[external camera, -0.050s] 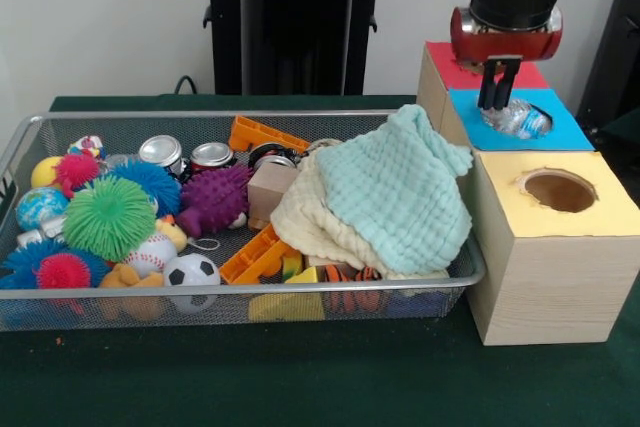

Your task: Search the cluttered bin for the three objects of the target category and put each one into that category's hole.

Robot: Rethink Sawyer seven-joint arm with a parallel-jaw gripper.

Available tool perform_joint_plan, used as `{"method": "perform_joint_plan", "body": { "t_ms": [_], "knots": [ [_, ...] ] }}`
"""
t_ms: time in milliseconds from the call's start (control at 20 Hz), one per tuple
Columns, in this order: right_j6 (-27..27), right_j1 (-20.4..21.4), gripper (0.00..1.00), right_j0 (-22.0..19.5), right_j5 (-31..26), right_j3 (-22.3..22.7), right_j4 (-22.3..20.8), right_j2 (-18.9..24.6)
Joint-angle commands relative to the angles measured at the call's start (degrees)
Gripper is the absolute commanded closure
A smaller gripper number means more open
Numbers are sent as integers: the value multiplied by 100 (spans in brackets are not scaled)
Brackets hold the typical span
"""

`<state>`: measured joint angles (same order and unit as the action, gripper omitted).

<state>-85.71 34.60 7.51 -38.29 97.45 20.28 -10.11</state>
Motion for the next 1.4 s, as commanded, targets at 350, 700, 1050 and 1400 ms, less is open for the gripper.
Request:
{"method": "perform_joint_plan", "body": {
  "t_ms": [350, 700, 1050, 1400],
  "knots": [
    [-1316, -1059, 100, -246, 714, -206, 675, 999],
    [-1395, -419, 100, 81, -534, -390, 160, 237],
    [-1040, 701, 100, -99, -2398, -583, -449, -206],
    [-136, 1019, 100, -609, -2061, -453, -790, -54]
  ]
}}
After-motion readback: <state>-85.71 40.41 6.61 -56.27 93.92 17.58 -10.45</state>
